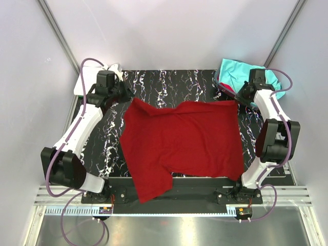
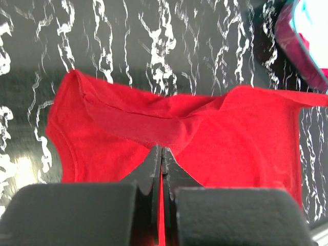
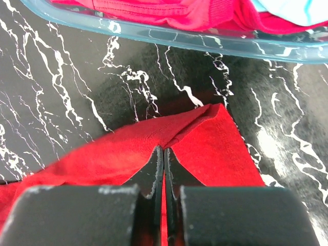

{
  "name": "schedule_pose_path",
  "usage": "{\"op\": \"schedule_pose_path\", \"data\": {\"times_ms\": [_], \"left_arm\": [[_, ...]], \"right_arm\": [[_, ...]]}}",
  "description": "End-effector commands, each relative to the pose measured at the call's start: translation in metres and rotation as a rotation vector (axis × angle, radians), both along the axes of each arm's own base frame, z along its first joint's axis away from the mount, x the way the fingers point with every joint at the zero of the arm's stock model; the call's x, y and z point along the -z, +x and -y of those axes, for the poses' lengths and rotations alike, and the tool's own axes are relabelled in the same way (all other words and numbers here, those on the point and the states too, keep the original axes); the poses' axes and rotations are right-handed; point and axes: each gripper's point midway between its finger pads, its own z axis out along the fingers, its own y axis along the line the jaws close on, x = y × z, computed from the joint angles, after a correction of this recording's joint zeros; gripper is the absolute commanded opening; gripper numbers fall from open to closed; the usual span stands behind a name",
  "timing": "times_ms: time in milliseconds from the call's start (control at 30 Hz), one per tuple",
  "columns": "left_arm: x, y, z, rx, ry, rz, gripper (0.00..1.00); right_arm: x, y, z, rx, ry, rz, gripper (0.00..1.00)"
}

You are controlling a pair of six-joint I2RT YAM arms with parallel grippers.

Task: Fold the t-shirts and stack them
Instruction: Fold the tshirt

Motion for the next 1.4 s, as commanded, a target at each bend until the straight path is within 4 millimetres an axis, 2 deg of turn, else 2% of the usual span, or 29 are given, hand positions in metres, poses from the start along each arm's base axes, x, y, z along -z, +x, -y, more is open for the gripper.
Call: {"op": "schedule_pose_path", "data": {"times_ms": [0,200,433,567,700,900,1367], "left_arm": [[-0.020,-0.015,0.007,0.022,-0.055,0.021,0.00],[-0.017,-0.030,0.009,0.030,-0.084,-0.019,0.00],[0.004,-0.065,0.004,0.015,-0.099,-0.099,0.00],[0.025,-0.084,-0.001,-0.012,-0.095,-0.166,0.00],[0.036,-0.094,-0.006,-0.035,-0.084,-0.197,0.00],[0.045,-0.102,-0.009,-0.034,-0.068,-0.220,0.00],[0.066,-0.115,-0.012,-0.030,-0.047,-0.286,0.00]], "right_arm": [[-0.038,-0.006,0.008,0.011,-0.023,0.068,0.00],[-0.039,-0.023,0.038,0.094,-0.069,0.032,0.00],[-0.023,-0.033,0.031,0.050,-0.040,-0.005,0.00],[-0.011,-0.041,0.025,0.028,-0.015,-0.049,0.00],[0.000,-0.050,0.025,0.032,-0.018,-0.090,0.00],[0.011,-0.063,0.024,0.028,-0.020,-0.135,0.00],[0.055,-0.091,0.030,0.047,-0.056,-0.255,0.00]]}}
